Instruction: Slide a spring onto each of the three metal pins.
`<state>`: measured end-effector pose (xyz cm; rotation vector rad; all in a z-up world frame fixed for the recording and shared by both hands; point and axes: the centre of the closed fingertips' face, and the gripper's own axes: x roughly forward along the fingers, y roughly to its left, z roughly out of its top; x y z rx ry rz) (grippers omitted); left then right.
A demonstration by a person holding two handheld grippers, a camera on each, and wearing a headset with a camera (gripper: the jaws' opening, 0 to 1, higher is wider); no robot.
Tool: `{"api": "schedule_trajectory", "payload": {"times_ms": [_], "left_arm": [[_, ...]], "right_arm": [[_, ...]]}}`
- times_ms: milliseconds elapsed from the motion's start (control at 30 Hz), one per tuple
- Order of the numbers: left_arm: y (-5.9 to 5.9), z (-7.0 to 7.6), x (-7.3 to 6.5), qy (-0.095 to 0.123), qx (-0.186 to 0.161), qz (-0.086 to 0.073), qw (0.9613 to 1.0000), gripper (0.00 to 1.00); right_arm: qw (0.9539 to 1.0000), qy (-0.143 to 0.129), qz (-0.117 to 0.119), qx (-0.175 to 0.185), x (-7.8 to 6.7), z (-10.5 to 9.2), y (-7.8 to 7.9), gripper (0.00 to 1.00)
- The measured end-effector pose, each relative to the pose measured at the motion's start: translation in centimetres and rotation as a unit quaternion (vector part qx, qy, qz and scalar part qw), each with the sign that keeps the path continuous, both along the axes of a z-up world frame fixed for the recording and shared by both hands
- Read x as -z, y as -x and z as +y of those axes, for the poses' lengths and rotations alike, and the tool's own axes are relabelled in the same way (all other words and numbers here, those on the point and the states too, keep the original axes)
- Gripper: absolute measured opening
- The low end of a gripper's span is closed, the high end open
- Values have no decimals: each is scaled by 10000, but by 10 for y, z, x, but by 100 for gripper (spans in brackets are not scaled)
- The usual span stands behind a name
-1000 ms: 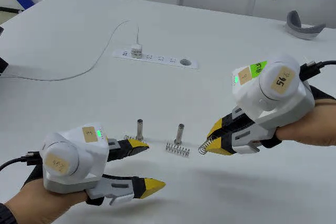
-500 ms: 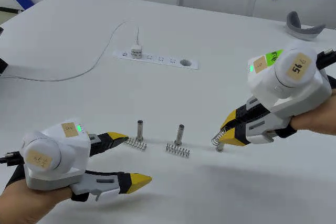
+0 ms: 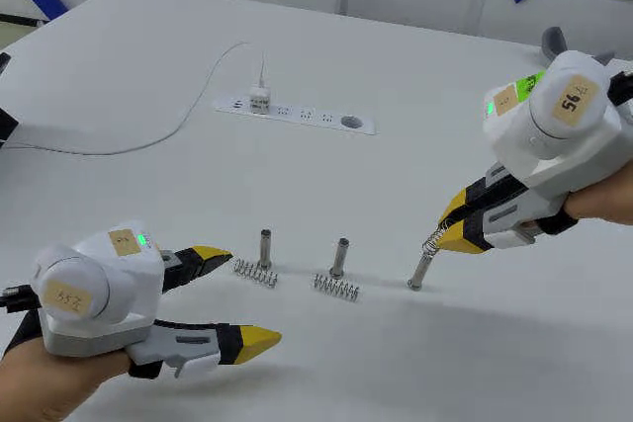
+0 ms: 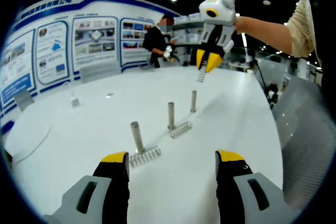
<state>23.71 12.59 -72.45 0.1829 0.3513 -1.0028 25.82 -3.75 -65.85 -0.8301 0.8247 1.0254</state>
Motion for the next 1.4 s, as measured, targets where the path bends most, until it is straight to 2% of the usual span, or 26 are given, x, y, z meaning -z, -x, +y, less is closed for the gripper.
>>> {"api": "schedule_trajectory", "payload": {"times_ms": [300,600,933,1400], "left_arm": [[-1,1,-1,12,-34,7,10000,69],[-2,0,-2,37,-60,4,10000,70],[-2,-2,-2,43,-64,3,10000,70],[-2,-1,-3,42,-70,3,10000,69]], "right_arm": [[9992,363,163,-75,14,-6,-10,12],[9982,501,327,-102,26,-8,-15,12],[9976,536,424,-127,31,-9,-14,12],[9957,748,537,-123,57,-7,-17,12]]}}
